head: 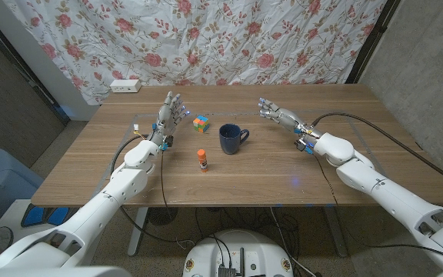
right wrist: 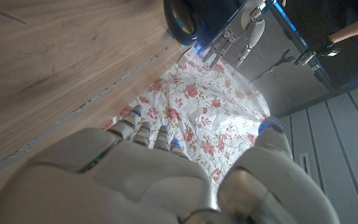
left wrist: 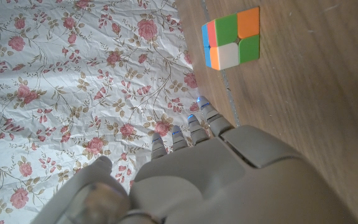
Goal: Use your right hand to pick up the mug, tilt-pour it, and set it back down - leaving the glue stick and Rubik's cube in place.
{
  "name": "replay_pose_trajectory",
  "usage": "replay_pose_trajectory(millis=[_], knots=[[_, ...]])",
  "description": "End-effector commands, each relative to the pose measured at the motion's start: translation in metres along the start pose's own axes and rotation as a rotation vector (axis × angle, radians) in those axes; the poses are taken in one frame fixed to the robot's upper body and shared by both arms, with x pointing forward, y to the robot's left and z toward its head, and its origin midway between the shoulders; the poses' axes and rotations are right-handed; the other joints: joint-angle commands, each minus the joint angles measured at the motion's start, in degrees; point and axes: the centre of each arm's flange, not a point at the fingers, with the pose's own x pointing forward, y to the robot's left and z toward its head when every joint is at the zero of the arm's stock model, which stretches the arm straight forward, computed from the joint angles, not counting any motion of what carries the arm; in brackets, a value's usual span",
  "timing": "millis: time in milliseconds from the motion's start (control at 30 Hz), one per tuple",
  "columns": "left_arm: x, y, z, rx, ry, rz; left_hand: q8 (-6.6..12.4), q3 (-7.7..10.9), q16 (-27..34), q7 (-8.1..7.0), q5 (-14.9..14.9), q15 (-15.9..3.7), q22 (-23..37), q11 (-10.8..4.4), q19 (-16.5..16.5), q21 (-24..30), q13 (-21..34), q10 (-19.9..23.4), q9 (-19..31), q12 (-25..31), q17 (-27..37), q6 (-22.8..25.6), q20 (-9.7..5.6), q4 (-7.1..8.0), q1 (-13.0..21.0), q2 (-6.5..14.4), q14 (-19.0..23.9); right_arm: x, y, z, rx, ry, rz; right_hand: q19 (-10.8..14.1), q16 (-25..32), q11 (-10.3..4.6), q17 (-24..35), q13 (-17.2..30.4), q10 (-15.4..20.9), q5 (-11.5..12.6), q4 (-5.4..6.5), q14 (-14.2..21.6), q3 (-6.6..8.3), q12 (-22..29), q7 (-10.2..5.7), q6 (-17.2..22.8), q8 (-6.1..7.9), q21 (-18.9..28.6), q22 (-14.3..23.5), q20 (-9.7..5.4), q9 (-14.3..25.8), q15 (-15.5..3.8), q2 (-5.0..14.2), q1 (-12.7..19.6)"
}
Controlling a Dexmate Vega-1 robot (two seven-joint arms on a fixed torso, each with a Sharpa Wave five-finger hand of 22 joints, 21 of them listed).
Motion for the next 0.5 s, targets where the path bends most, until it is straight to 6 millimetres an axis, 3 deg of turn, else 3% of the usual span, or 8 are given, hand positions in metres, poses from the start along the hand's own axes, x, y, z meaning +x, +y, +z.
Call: replay_pose_trajectory(millis=[33,133,233,500], knots=[[0.000,0.000,0.000,0.000,-0.001,0.000,0.38,0.34,0.30,-0.39,0.25,-0.05,0.19,-0.34,0.47,0.35,0.26,-0.14,0.15,0.24,0.29,-0.08,-0.02,0.07,-0.18,6.78,0.28,0.010,0.003,0.002,-0.095,-0.039,0.069,-0.59,0.00,-0.17,0.08,0.17,-0.81,0.53,-0.37,-0.97,0.14,0.11,-0.15,-3.87,-0.07,0.01,0.11,0.13,0.17,-0.03,0.05,0.80],[0.000,0.000,0.000,0.000,0.000,0.000,0.37,0.34,0.27,-0.40,0.25,0.00,0.19,-0.30,0.50,0.36,0.26,-0.24,0.15,0.20,0.29,-0.10,-0.05,0.07,-0.18,6.78,0.22,0.011,0.004,0.002,-0.112,-0.047,0.079,-1.34,0.00,-0.27,0.03,0.23,-1.46,0.85,-0.45,-1.55,0.24,0.14,0.12,-4.63,0.15,-0.05,0.11,0.30,0.24,0.30,-0.17,1.51],[0.000,0.000,0.000,0.000,0.000,0.001,0.38,0.34,0.29,-0.39,0.25,-0.01,0.19,-0.25,0.49,0.35,0.26,-0.22,0.15,0.21,0.29,-0.06,-0.03,0.07,-0.18,6.78,0.26,0.012,0.007,0.000,-0.113,-0.052,0.090,-3.59,-0.30,-0.24,-0.02,0.34,-1.98,1.54,-0.46,-4.14,0.32,0.44,-0.10,-5.37,0.67,-0.23,0.12,0.15,0.33,1.41,-0.77,2.82],[0.000,0.000,0.000,0.000,0.000,0.001,0.38,0.34,0.29,-0.38,0.26,-0.02,0.20,-0.33,0.50,0.36,0.26,-0.16,0.15,0.23,0.29,-0.07,-0.02,0.07,-0.17,6.78,0.27,0.019,0.018,-0.006,-0.148,-0.053,0.168,-4.28,-0.01,-0.11,-0.04,0.47,-4.36,2.35,-0.41,-5.22,0.30,0.07,0.15,-7.52,0.55,0.11,0.11,0.00,0.38,1.82,-1.40,4.04]])
